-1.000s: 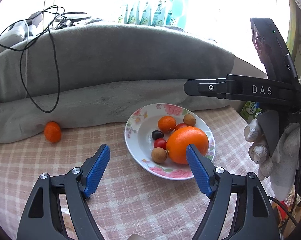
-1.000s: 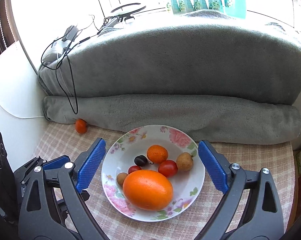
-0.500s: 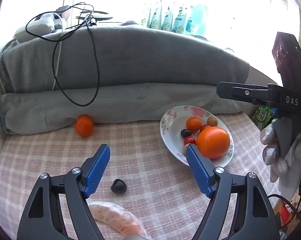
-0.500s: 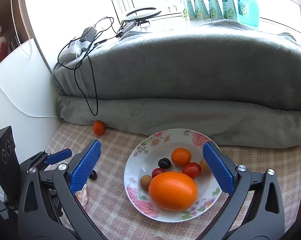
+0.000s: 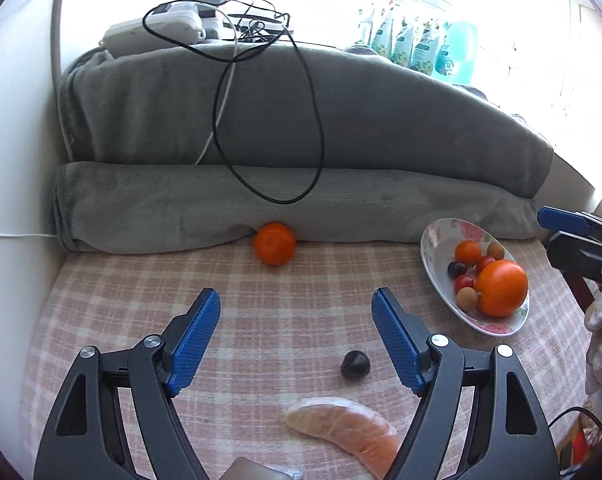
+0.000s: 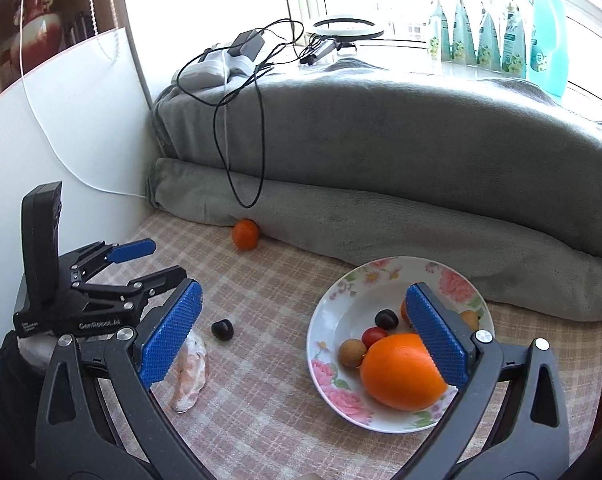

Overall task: Organize fruits
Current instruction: 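Move the left gripper to the mandarin by the blanket while the right gripper reaches a dark plum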

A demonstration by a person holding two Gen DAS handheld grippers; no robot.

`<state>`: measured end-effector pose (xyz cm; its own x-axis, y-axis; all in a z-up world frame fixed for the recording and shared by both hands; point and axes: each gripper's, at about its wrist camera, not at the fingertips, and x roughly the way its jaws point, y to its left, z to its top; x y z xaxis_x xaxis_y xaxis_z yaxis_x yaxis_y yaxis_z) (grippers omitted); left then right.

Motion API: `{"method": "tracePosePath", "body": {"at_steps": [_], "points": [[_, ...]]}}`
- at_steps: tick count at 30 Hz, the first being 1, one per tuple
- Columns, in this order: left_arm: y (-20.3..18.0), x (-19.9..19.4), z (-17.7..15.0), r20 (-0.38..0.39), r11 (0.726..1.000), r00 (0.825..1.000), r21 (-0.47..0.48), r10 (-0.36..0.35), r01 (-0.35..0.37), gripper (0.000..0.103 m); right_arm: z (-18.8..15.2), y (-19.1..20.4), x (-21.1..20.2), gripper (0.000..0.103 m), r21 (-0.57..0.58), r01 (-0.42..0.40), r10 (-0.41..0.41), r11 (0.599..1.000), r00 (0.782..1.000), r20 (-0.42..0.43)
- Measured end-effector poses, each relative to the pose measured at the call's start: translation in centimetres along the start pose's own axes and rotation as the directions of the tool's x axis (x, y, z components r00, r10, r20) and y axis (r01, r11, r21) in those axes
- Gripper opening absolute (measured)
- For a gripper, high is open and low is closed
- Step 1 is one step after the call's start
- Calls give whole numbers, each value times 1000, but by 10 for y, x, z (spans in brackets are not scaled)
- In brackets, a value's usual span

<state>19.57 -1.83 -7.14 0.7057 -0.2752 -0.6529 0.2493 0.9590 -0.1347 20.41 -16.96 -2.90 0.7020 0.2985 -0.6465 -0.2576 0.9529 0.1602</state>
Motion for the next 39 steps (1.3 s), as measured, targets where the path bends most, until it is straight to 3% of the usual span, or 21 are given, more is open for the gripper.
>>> {"method": "tracePosePath", "body": {"at_steps": [9,20,35,39], "points": [[23,3,2,-3,999,1000,-40,22,-22,78,-13,27,18,103,-51,-51,47,997,996,-82],[36,14,6,-8,998,1000,-63,22,-23,78,-23,42,40,103,-32,-91,86,995,988,-129],[34,33,13,-12,999,1000,-38,4,-5,78,-28,48,69,93,-12,-103,99,995,978,-182],[34,38,16,-18,999,1000,-34,-4,3,72,-30,45,73,90,4,-101,99,995,977,-190]]}}
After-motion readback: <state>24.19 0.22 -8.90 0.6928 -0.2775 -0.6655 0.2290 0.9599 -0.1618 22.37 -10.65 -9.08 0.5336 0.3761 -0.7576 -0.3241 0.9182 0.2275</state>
